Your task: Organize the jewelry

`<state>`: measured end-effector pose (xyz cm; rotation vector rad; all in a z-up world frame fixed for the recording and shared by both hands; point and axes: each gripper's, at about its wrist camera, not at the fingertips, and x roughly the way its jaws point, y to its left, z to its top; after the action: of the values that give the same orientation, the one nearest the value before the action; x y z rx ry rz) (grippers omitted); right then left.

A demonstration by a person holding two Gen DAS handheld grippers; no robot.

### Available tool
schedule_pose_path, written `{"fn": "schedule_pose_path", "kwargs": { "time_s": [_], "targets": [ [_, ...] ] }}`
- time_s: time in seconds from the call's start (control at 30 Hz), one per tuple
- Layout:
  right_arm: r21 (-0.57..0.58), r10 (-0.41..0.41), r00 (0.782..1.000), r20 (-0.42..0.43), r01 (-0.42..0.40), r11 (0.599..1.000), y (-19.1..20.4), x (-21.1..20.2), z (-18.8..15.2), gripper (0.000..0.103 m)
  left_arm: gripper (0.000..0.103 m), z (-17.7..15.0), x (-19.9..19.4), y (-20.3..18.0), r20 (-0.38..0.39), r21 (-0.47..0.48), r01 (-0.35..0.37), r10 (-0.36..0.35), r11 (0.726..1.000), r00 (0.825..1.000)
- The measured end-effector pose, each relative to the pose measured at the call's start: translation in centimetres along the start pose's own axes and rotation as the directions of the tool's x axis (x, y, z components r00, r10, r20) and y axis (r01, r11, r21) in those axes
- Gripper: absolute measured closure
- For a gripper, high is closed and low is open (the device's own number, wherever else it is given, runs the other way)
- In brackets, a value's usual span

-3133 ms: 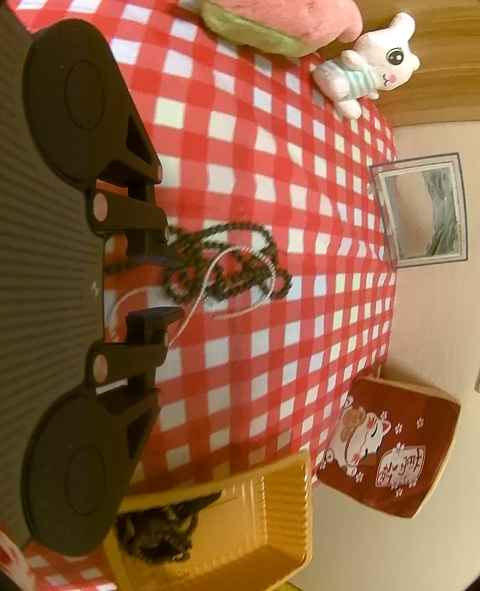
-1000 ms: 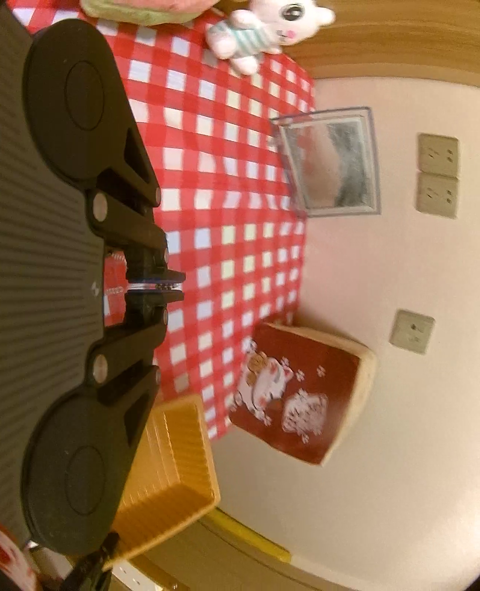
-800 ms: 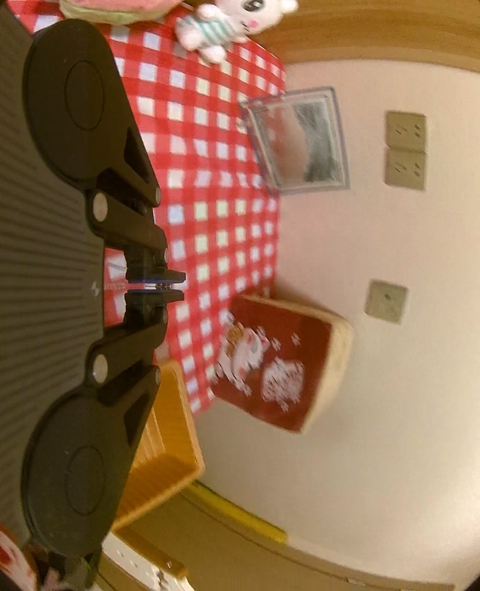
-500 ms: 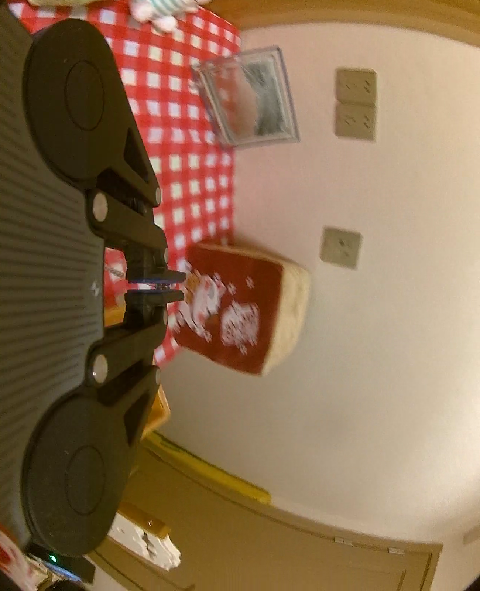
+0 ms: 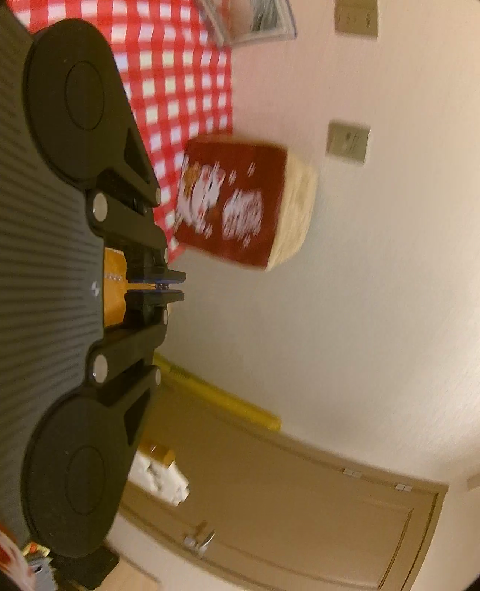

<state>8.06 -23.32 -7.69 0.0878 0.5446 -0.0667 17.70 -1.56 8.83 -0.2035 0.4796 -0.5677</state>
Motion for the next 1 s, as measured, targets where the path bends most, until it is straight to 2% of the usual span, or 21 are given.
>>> {"fn": "schedule_pose_path", "kwargs": {
  "time_s": [0.2,0.37,0.5,0.67,0.77,0.83,0.9,1.0],
  "targets": [
    [0.000,0.002,1.000,0.003,-0.002,1.000,0.0,-0.1,0.0,0.094,0.101,-0.6,2.7,-2.3,-0.020,-0.019,0.075,-0.076,0.997,0.997],
    [0.000,0.002,1.000,0.003,-0.002,1.000,0.0,-0.1,0.0,0.094,0.101,-1.5,4.7,-2.8,-0.027,-0.063,0.130,-0.132,0.989,0.991],
    [0.000,0.002,1.000,0.004,-0.002,1.000,0.0,-0.1,0.0,0.094,0.101,-4.4,7.5,-2.4,-0.137,-0.120,0.152,-0.168,0.981,0.976],
    [0.001,0.003,1.000,0.003,-0.003,1.000,0.1,-0.2,0.0,0.094,0.102,-9.2,10.7,-1.5,-0.293,-0.154,0.097,-0.140,0.983,0.946],
    [0.002,0.003,1.000,0.002,-0.003,1.000,0.1,-0.2,0.0,0.094,0.100,-11.2,11.4,-0.9,-0.341,-0.159,0.074,-0.125,0.984,0.932],
    [0.002,0.003,1.000,0.001,-0.003,1.000,0.0,-0.1,0.1,0.094,0.099,-11.7,11.6,-0.7,-0.355,-0.155,0.054,-0.106,0.987,0.929],
    [0.004,0.003,1.000,0.000,-0.003,1.000,-0.1,-0.1,0.1,0.094,0.090,-12.0,11.4,-0.5,-0.357,-0.159,0.043,-0.098,0.986,0.929],
    [0.005,0.003,1.000,-0.001,-0.003,1.000,-0.1,0.0,0.1,0.094,0.086,-11.8,10.9,0.1,-0.341,-0.166,0.025,-0.081,0.986,0.937]
  ]
}}
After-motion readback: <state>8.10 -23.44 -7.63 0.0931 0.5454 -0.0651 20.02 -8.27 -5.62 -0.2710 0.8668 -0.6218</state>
